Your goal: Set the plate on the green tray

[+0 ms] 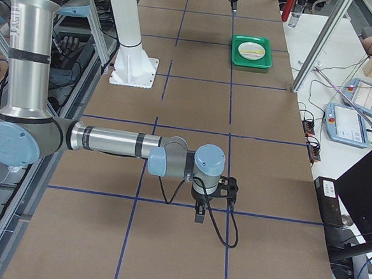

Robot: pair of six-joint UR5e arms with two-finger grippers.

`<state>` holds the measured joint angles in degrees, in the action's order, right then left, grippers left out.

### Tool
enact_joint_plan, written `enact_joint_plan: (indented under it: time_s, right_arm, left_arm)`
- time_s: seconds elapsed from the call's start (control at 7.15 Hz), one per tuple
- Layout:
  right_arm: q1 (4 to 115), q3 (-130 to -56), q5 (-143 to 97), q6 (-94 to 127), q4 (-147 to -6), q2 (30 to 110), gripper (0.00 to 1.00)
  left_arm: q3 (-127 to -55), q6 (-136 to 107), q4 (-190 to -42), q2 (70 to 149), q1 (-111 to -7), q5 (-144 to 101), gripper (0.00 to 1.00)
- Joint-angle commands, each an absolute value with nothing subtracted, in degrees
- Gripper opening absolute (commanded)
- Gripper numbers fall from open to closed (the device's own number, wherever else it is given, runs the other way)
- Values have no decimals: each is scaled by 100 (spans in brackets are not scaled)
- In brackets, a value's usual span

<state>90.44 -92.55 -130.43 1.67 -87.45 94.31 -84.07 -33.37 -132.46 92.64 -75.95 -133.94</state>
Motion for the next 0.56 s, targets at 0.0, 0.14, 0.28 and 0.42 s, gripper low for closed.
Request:
enact_joint_plan:
  time_s: [0.0, 0.14, 0.28, 0.42]
  right_arm:
    - [9044, -9255, -13043, 167, -8745, 9431, 100]
    - [9044, -9255, -13043, 167, -8745, 9431, 100]
    - [9044, -9255, -13043, 167, -8745, 9431, 100]
    - [9044, -9255, -13043, 167, -8745, 9431, 100]
  left_arm:
    - [-8498, -619, -12118, 8957, -8853, -13386, 95]
    - [-8543, 142, -11441, 8956, -9225, -13386, 96]
    - [-8787, 384, -10678, 8965, -9403, -13394, 99]
    - [-8893, 387, -10383, 8921, -9396, -13368, 100]
